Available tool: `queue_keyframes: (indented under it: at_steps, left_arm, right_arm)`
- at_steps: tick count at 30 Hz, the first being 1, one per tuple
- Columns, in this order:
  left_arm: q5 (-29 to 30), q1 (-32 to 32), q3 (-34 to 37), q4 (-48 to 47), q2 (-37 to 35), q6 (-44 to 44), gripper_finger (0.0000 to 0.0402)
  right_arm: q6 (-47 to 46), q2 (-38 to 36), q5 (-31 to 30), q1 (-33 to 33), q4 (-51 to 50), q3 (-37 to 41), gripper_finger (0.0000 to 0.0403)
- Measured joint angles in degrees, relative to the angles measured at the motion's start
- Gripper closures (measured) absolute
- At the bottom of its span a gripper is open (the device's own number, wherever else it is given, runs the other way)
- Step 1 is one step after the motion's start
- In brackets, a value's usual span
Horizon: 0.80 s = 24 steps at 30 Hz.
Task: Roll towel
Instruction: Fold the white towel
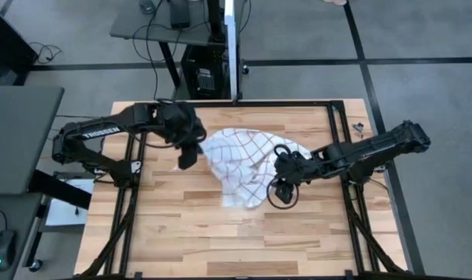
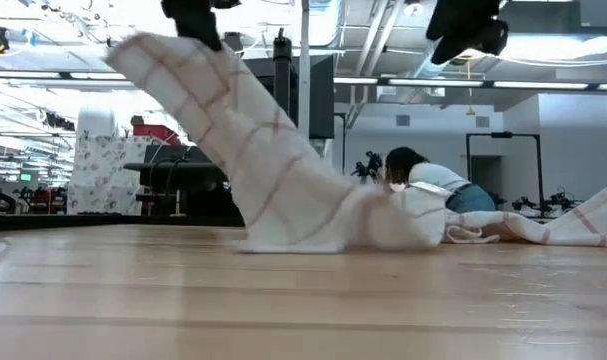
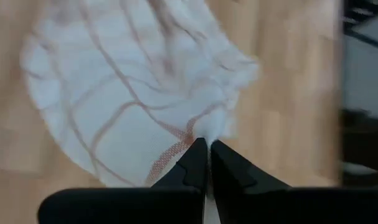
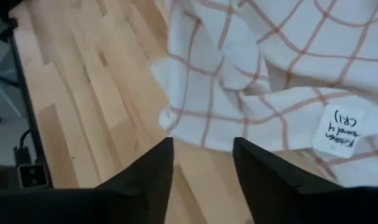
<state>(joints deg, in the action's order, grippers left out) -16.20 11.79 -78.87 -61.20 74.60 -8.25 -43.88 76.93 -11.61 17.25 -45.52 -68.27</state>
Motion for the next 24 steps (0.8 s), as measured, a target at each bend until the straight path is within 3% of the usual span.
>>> queue_keyframes:
  at_steps: [5,9,12,19,24]
  left_arm:
    - [-1.1,-2.2,4.0,-2.3,0.7,-0.3,0.0401]
    - [7.3,-3.6,9.3,0.4,1.5,1.6,0.0402]
    - [9.5,-3.8,12.9,4.8,1.5,2.1,0.0401]
    - [9.9,-3.8,15.3,9.6,1.5,0.7,0.0401]
    - [11.0,-3.8,15.3,11.7,1.5,-1.1,0.0402]
  right_arm:
    - [-1.9,4.1,-0.3,1.7,2.4,0.0,0.0211]
    - [-2.7,10.7,-0.8,1.9,7.6,0.1,0.0216]
    - [-1.7,17.0,-0.9,1.9,14.5,0.1,0.0221]
    - [8.3,27.3,-0.4,1.4,36.1,0.2,0.0245]
    - [17.7,30.6,1.0,0.0,40.9,0.1,0.028]
